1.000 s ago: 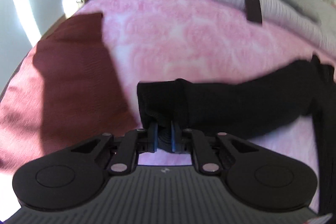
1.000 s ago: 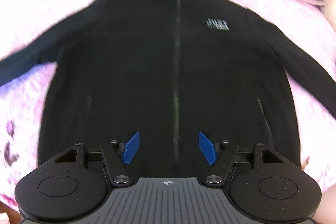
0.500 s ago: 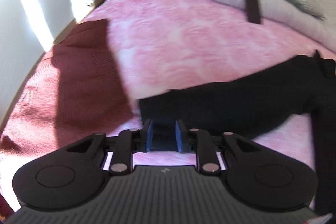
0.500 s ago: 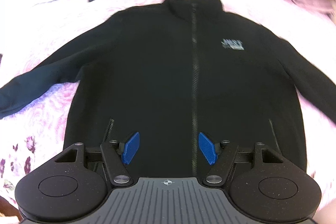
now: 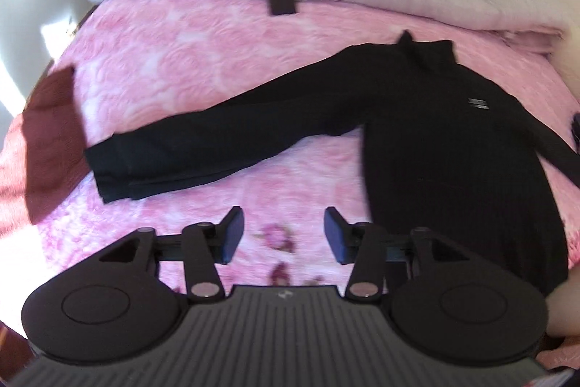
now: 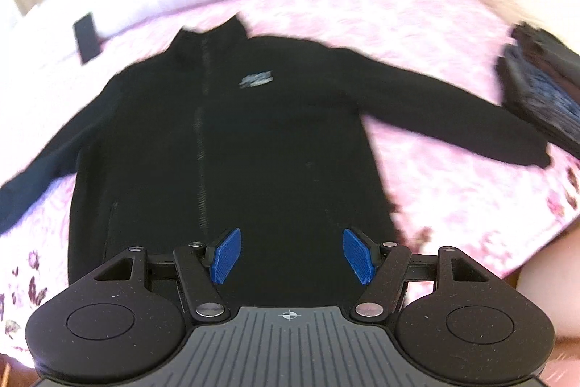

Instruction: Fold clothes

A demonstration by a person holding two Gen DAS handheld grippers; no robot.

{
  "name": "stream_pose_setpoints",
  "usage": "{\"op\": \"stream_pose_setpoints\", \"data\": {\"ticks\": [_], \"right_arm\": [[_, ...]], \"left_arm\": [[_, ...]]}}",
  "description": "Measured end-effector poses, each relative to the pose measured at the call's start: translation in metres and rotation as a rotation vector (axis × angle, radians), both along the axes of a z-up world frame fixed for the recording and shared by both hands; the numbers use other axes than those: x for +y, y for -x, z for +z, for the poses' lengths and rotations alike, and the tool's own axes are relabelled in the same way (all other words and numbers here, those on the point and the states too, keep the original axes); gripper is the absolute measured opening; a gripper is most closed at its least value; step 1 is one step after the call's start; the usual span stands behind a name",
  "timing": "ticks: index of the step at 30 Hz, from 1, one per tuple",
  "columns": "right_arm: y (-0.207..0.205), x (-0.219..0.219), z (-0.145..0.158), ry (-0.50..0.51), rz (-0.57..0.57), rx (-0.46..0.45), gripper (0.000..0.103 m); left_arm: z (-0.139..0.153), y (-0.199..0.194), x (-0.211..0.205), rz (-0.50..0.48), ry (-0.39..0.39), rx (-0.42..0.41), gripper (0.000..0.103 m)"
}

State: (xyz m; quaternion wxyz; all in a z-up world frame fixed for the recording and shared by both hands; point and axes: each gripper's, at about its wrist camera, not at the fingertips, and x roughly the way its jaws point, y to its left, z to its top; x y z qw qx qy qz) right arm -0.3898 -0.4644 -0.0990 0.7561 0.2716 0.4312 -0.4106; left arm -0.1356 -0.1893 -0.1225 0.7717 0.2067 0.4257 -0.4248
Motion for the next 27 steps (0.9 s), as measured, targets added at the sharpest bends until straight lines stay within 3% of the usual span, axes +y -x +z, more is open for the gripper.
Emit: {"op": "stream_pose_setpoints", "data": {"ticks": [7,14,20,27], "right_arm": [[0.068,0.001,0.032,0.03,-0.043,-0.065,0.067],[0.097,0.025,0.053,0.076,-0.065,-0.018,0.066],[0.088,0.057,0.068,0.119,-0.088,-0.004,0.067],[0.035,0.109,0.08,0.166,-0.047,0.043,0.067]], "left_arm": [[0.04,0.065,-0.029,-0.114,-0.003,-0.048,0.078],[0.053,0.103,-0.065,-0.286,-0.011,-0.085,0.08],[0.071,0.096,-0.057,-0.34,0.054,-0.093,0.08],[0.079,0.063,0.0,-0.324,0.048,-0.138,0.08]]}}
